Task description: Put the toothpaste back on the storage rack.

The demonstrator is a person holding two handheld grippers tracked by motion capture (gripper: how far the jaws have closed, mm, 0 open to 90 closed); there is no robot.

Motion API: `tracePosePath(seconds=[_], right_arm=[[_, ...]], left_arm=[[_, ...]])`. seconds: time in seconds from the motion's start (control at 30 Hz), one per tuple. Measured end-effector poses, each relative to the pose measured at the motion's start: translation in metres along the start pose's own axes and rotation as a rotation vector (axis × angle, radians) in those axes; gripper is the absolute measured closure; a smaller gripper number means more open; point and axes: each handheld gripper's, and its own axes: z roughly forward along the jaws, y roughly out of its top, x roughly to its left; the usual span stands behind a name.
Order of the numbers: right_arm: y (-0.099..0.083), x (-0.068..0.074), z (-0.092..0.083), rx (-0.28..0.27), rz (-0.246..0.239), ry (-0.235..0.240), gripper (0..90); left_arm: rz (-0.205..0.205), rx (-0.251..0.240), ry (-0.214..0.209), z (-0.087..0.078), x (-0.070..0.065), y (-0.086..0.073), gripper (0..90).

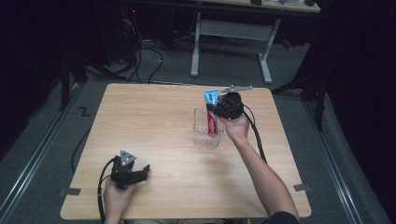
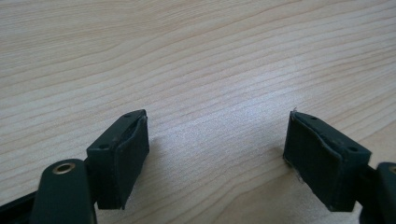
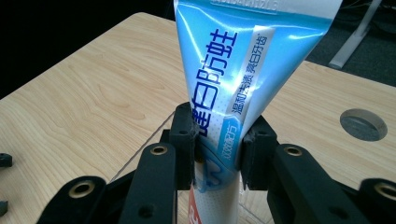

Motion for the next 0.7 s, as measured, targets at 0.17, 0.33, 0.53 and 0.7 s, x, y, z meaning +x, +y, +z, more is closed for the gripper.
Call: tracePosePath(seconds=[0.17,0.33,0.53,0.7], right_arm=[[-0.0042,-0.0012,0.0017,0.009,0.008,0.004,70.4],[-0.0082,-0.0026,0.0025,0.014,0.012,0.0,70.1],[-0.0087,-0.002,0.003,0.017,0.007,0.008,70.0],[-0.0101,-0.0006,0.0045,0.03,0.005,0.007,69.8]], left_arm=[[0.0,0.001,0.0,-0.0001,0.0,0.0,22.5],[0.001,0.0,0.0,0.0,0.0,0.0,22.4],[0.001,0.0,0.0,0.0,0.0,0.0,22.4],[0.0,0.0,0.0,0.0,0.0,0.0,22.5]])
